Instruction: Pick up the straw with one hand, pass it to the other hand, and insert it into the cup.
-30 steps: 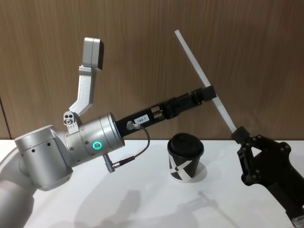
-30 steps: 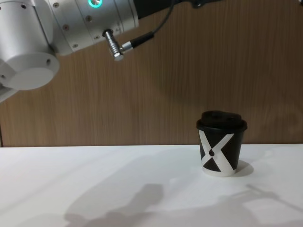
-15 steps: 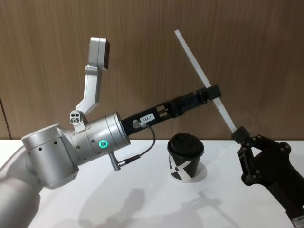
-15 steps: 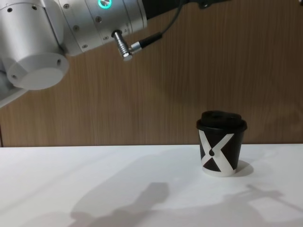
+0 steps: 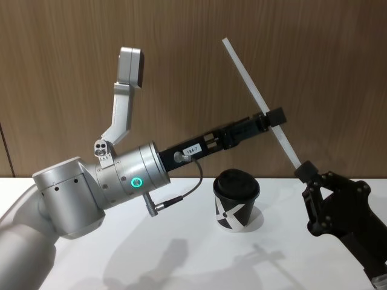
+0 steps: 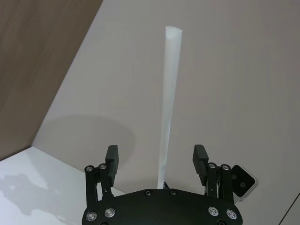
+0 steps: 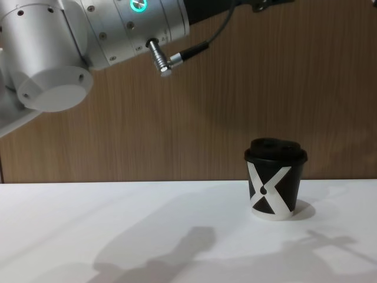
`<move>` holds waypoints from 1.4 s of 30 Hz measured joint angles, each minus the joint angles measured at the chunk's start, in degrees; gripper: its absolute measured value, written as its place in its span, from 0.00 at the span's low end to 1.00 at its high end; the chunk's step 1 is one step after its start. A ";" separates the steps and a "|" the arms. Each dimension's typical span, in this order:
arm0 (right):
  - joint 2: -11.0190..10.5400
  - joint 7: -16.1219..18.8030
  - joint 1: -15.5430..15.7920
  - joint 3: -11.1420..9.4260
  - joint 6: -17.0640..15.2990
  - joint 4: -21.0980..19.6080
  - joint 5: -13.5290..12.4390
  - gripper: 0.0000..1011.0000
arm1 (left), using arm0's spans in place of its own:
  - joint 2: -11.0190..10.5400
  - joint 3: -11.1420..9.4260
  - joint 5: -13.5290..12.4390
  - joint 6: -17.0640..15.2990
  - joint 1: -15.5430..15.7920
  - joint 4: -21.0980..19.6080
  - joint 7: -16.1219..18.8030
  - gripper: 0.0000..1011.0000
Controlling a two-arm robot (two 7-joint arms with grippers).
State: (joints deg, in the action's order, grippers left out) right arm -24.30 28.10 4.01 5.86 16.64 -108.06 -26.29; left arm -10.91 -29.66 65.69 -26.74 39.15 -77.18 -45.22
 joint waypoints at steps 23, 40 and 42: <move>0.00 0.00 0.00 0.00 0.00 0.00 0.00 0.00 | 0.11 -0.40 -0.03 0.39 0.28 0.27 0.38 0.35; 0.00 0.00 0.00 0.00 -0.01 0.00 0.00 0.00 | 0.11 -0.47 -0.04 0.44 0.33 0.33 0.43 0.01; 0.00 0.00 0.00 0.00 -0.01 0.00 0.00 0.00 | 0.11 -0.47 -0.04 0.44 0.33 0.33 0.44 0.01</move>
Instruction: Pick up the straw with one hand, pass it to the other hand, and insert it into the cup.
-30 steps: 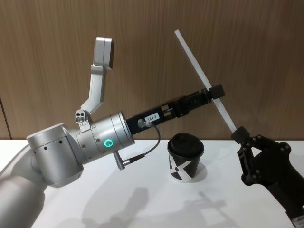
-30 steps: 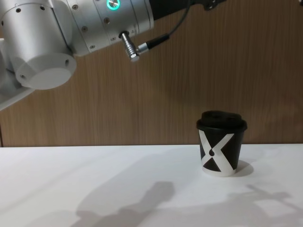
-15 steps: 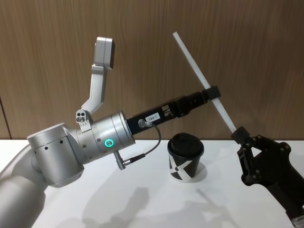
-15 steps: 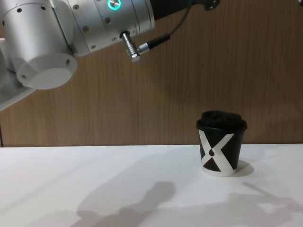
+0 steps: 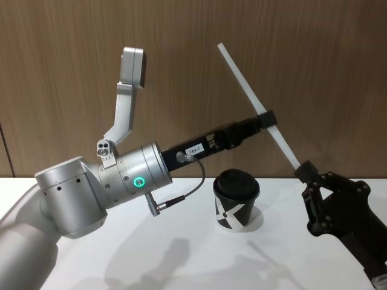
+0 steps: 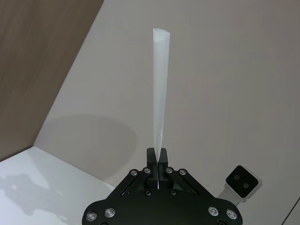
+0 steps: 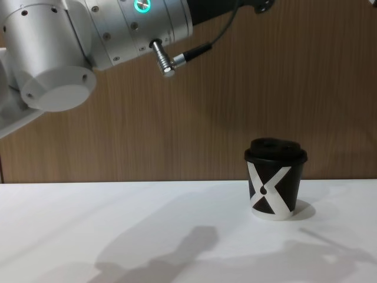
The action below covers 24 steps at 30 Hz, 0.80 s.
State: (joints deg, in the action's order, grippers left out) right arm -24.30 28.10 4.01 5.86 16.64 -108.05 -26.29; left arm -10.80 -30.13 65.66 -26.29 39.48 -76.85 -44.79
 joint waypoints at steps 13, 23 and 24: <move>0.00 0.00 0.00 0.00 0.02 0.00 0.00 0.31 | -0.01 0.01 0.00 0.03 0.00 0.01 0.05 0.01; 0.00 0.00 0.00 0.00 0.01 0.00 0.00 0.61 | -0.10 -0.01 -0.04 0.18 -0.01 -0.11 0.30 0.01; 0.00 0.00 0.00 0.00 0.01 0.00 0.00 0.67 | -0.17 -0.01 -0.09 0.30 -0.06 -0.24 0.54 0.01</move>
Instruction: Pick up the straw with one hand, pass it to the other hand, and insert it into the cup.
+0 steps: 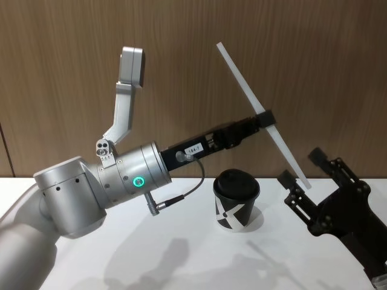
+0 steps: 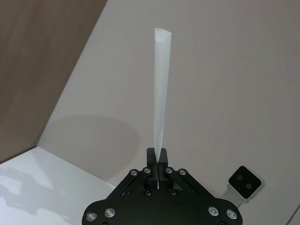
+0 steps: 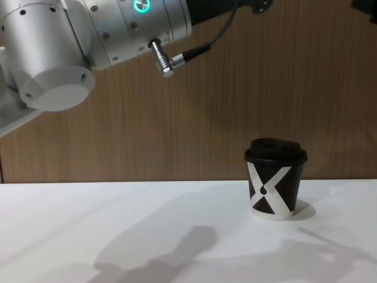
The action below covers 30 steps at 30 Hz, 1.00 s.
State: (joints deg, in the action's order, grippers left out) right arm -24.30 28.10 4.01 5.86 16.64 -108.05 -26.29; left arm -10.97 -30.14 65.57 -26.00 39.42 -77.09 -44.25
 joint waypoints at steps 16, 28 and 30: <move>0.00 0.00 0.00 0.00 0.00 0.00 0.00 0.99 | -2.96 -0.95 -5.41 2.36 -0.87 -4.09 8.36 0.01; 0.00 0.00 0.00 0.00 0.00 0.00 0.00 0.99 | -5.86 -3.52 -13.17 4.53 -0.76 -8.51 16.69 0.01; 0.00 0.00 0.00 0.00 0.00 0.00 0.00 0.99 | -6.20 -3.96 -14.54 4.88 -0.61 -8.97 17.82 0.01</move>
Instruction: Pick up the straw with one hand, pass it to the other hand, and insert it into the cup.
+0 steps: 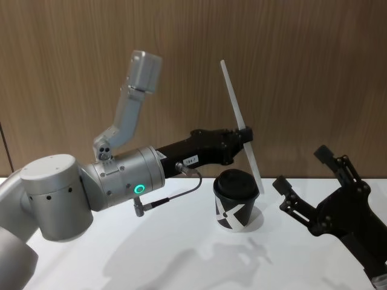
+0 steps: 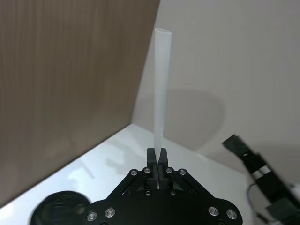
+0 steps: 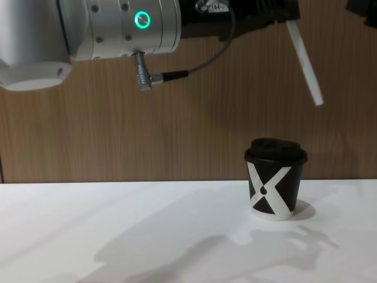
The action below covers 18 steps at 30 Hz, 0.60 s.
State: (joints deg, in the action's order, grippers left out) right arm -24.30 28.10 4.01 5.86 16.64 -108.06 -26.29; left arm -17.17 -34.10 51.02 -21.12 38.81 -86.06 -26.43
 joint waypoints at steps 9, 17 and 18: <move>0.00 0.00 0.00 0.00 0.00 0.00 0.00 0.99 | -0.92 -2.63 -6.80 1.57 1.32 -1.61 4.88 0.01; 0.00 0.00 0.00 0.00 0.00 0.00 0.00 0.99 | -0.63 -4.15 -10.69 2.59 2.73 -1.10 6.65 0.01; 0.00 0.00 0.00 0.00 0.00 0.00 0.00 0.99 | -0.55 -4.33 -11.01 2.69 2.90 -0.97 6.77 0.01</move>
State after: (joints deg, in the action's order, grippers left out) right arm -24.30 28.09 4.01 5.86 16.64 -108.06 -26.29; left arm -17.72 -38.43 40.01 -18.43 41.71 -87.03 -19.66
